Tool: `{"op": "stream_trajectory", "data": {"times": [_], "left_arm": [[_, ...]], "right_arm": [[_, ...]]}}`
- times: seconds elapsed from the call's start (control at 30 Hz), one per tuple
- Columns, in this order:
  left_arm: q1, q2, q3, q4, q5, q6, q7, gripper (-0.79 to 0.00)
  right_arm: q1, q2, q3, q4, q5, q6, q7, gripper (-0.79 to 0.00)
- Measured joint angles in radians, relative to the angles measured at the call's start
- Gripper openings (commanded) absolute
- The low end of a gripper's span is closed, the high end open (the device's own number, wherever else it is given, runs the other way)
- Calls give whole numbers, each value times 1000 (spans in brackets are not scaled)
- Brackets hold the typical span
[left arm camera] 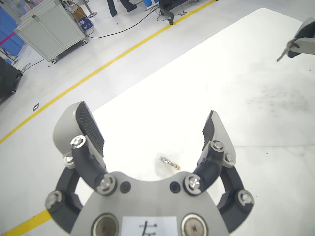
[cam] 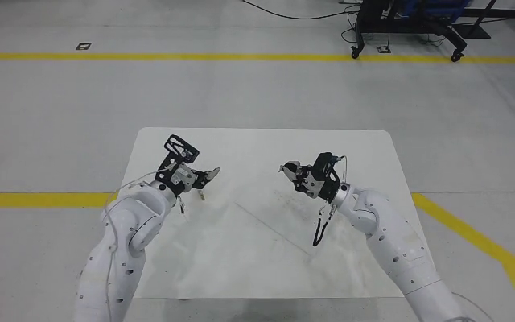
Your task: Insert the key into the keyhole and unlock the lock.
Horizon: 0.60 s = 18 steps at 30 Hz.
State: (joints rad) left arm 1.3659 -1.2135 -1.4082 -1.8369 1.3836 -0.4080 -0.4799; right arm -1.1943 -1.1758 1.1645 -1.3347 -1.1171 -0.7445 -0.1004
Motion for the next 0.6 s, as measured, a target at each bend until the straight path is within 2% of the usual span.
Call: {"op": "stream_trajectory", "data": {"times": [0.13, 0.23, 0.33, 0.4, 0.53, 0.6], "left_arm": [[1, 0, 1, 0, -1, -1, 1, 0], [7, -2, -1, 24, -83, -45, 76, 0], [-6, -1, -24, 87, -256, -146, 178, 0], [-27, 1, -30, 150, -424, -258, 194, 0], [-85, 7, -3, 298, -787, -466, 116, 0], [-123, 13, 33, 371, -987, -553, 32, 0]], "right_arm": [[0, 0, 0, 0, 0, -1, 0, -785], [-2, -1, -1, 1, 5, 6, 3, -785], [-8, -8, -15, 17, 100, 8, 36, -785], [2, -15, -32, 43, 223, -37, 81, -785], [33, -28, -85, 91, 512, -156, 192, -785], [51, -34, -115, 116, 674, -195, 260, -785]]}}
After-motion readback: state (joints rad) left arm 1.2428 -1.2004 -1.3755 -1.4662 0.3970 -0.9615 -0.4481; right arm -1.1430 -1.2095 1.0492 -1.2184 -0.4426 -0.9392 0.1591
